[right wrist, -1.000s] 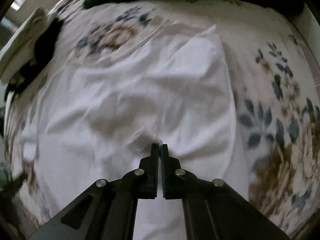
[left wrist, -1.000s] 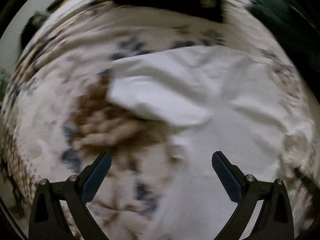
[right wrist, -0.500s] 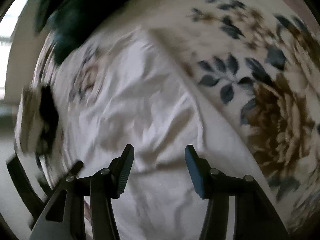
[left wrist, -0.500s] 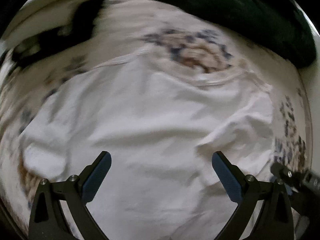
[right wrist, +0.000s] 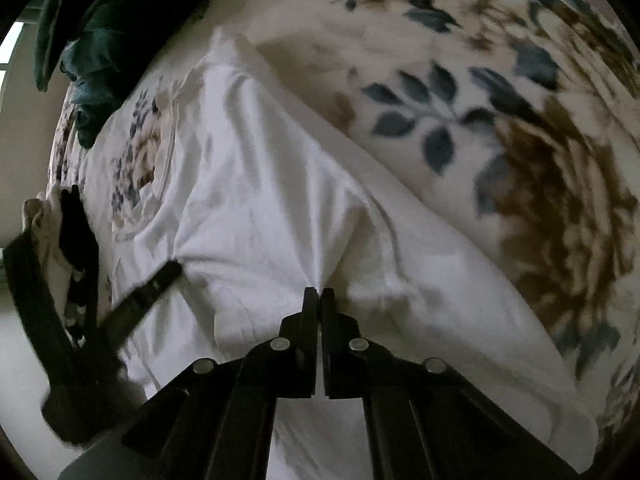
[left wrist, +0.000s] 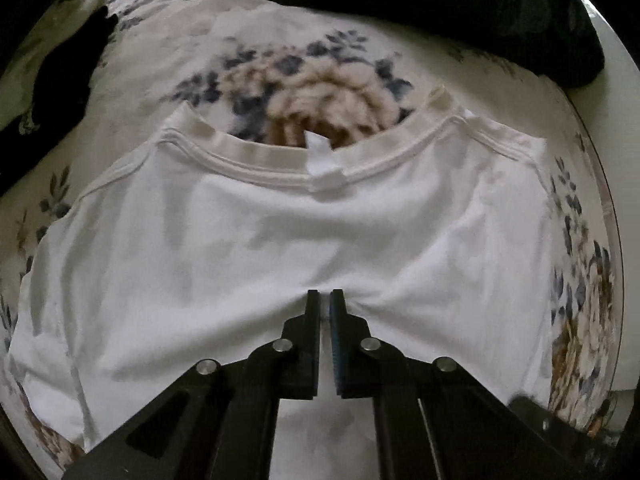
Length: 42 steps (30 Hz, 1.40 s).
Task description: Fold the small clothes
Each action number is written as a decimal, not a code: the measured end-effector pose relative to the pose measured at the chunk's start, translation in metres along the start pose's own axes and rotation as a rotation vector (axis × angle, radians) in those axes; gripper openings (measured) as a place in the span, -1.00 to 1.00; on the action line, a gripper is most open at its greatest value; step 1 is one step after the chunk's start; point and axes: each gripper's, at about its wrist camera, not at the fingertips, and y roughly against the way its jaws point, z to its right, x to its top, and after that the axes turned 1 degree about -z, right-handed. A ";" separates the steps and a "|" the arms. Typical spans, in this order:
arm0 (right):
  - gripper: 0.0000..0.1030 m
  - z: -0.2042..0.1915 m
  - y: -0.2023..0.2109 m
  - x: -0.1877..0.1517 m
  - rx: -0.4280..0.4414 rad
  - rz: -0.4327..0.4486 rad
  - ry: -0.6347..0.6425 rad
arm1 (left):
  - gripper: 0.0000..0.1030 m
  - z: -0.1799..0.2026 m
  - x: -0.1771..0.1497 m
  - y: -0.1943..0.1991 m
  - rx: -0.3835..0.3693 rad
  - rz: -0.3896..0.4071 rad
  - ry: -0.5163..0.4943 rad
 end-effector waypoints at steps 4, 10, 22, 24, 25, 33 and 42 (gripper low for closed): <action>-0.97 -0.004 -0.009 -0.013 -0.039 -0.014 0.057 | -0.94 -0.017 0.007 -0.008 -0.006 -0.031 0.015; -0.03 0.000 0.004 -0.014 -0.002 0.012 0.108 | -0.71 -0.050 -0.022 0.018 -0.027 -0.004 0.089; 0.09 -0.128 -0.012 -0.050 -0.192 0.125 0.639 | 0.36 -0.142 -0.147 0.093 0.215 0.086 0.398; 0.09 -0.153 -0.044 -0.055 -0.290 0.117 0.723 | 0.36 -0.156 -0.157 0.092 0.237 0.071 0.431; 0.05 -0.161 -0.064 -0.055 -0.358 0.106 0.741 | 0.36 -0.160 -0.159 0.091 0.242 0.061 0.446; -0.92 -0.184 -0.058 -0.044 -0.343 0.250 0.571 | 0.36 -0.208 -0.178 0.107 0.255 0.096 0.496; 0.17 -0.158 -0.032 -0.029 -0.102 0.115 0.476 | 0.36 -0.232 -0.162 0.102 0.187 0.124 0.598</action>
